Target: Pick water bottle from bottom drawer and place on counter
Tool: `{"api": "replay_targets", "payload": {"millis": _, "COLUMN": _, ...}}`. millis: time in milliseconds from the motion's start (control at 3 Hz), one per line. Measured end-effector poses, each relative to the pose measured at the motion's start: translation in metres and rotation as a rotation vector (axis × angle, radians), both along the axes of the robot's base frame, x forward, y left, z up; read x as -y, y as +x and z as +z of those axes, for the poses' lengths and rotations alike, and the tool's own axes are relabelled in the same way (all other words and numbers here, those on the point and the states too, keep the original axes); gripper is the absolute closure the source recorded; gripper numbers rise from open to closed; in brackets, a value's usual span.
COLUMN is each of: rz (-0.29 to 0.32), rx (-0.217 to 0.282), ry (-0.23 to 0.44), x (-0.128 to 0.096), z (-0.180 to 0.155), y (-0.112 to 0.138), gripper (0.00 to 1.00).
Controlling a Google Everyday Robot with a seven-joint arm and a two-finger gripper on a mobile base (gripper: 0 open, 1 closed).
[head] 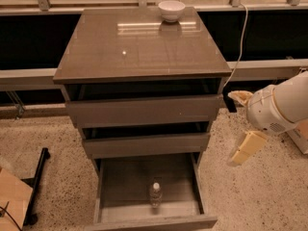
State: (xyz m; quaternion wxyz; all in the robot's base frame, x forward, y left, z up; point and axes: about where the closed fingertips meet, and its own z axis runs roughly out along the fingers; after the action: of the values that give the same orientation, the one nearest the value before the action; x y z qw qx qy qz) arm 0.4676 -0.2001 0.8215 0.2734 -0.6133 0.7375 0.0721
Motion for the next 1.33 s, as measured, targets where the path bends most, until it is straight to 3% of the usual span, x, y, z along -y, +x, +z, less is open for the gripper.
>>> {"api": "replay_targets", "payload": {"millis": 333, "rz": 0.0, "rx": 0.0, "ry": 0.0, "x": 0.0, "z": 0.0, "y": 0.0, "gripper": 0.0}}
{"api": "replay_targets", "payload": {"millis": 667, "rz": -0.005, "rx": -0.033, "ry": 0.008, "x": -0.013, "z": -0.029, "y": -0.006, "gripper": 0.0}}
{"api": "replay_targets", "payload": {"millis": 1333, "rz": -0.028, "rx": -0.134, "ry": 0.179, "x": -0.04, "z": -0.155, "y": -0.018, "gripper": 0.0}}
